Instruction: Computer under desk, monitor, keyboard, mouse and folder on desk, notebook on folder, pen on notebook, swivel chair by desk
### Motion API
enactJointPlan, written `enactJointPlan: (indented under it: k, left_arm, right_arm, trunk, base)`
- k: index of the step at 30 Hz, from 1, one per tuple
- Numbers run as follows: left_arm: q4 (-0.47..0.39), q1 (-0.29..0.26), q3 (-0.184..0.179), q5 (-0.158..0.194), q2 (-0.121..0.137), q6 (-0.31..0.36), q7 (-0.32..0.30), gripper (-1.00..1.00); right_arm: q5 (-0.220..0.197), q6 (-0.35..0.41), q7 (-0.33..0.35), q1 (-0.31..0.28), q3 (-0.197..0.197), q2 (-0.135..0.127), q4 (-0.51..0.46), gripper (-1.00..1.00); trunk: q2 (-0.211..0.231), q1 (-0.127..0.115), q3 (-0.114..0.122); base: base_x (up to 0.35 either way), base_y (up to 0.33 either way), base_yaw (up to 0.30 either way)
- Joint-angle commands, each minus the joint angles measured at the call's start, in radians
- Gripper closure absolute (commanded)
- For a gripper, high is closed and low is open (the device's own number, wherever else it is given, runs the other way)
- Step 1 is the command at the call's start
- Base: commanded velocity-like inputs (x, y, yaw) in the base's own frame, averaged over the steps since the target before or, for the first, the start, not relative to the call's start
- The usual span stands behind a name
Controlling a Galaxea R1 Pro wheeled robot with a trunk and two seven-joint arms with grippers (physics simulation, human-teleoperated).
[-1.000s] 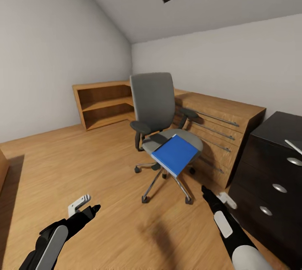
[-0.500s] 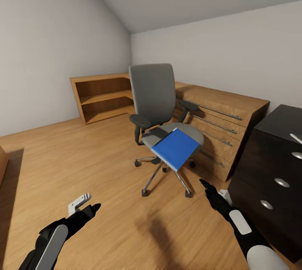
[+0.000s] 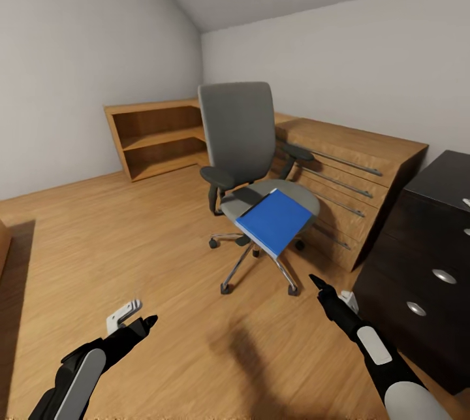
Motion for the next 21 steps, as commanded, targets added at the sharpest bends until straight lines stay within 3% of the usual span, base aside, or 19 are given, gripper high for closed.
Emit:
enactJointPlan:
  k: [1, 7, 13, 21]
  left_arm:
    - [-0.001, 0.0, 0.0, 0.01, 0.0, 0.003, 0.009, -1.0]
    - [0.0, 0.0, 0.0, 0.011, 0.0, 0.002, 0.009, -1.0]
    - [0.0, 0.0, 0.0, 0.01, 0.0, 0.001, 0.01, -1.0]
    - [0.0, 0.0, 0.0, 0.01, 0.0, 0.001, 0.01, -1.0]
  right_arm:
    - [-0.008, 0.009, 0.003, -0.001, -0.004, 0.001, 0.0, -1.0]
    - [-0.006, 0.008, 0.005, -0.001, 0.011, 0.001, -0.002, -1.0]
    - [-0.005, 0.004, 0.025, -0.001, 0.095, 0.0, -0.014, -1.0]
    - [-0.006, 0.006, 0.06, -0.001, 0.131, -0.005, -0.037, -1.0]
  trunk:
    - [-0.001, 0.0, -0.005]
    - [-0.002, 0.003, -0.028]
    - [-0.003, 0.006, -0.051]
    - [-0.005, 0.009, -0.082]
  base:
    - [0.0, 0.0, 0.0]
    - [0.0, 0.0, 0.0]
    - [0.0, 0.0, 0.0]
    - [0.0, 0.0, 0.0]
